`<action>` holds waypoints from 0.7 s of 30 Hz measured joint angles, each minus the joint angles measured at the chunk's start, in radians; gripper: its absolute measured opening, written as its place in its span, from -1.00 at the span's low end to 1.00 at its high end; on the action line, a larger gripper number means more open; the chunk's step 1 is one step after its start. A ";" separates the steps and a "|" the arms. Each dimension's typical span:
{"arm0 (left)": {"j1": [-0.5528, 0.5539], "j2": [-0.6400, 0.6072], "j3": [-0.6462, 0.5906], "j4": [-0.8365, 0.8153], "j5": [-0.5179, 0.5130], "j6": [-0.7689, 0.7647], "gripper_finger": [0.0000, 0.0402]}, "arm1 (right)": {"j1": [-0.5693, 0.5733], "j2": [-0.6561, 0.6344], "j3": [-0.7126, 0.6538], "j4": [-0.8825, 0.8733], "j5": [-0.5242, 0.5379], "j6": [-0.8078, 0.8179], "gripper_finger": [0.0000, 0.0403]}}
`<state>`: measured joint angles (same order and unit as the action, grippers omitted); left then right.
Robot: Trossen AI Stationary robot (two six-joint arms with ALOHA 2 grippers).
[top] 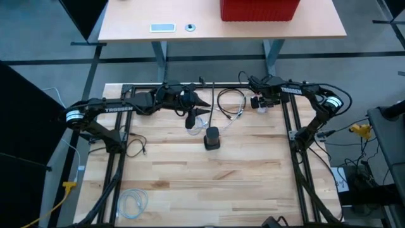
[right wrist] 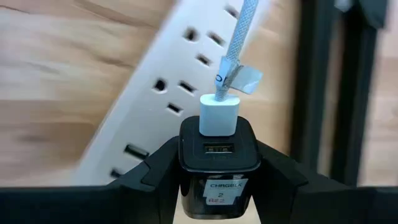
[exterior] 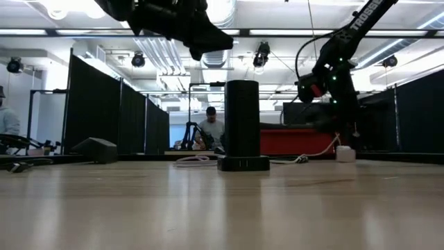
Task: Insert USB
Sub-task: Insert the black charger adapter into the white outlet extension
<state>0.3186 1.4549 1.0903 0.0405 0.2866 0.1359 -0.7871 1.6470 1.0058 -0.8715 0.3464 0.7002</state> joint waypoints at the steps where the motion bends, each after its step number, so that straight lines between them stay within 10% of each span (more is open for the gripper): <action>1: 0.000 0.000 -0.007 0.012 0.002 -0.006 -0.49 | 0.005 0.007 0.000 0.003 -0.002 -0.001 -0.28; 21: -0.009 0.073 -0.006 0.054 -0.017 -0.037 -0.49 | 0.038 0.007 0.050 0.018 -0.042 -0.104 -0.29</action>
<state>0.3092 1.5279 1.0847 0.0941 0.2699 0.0990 -0.7486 1.6540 1.0560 -0.8538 0.3048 0.5964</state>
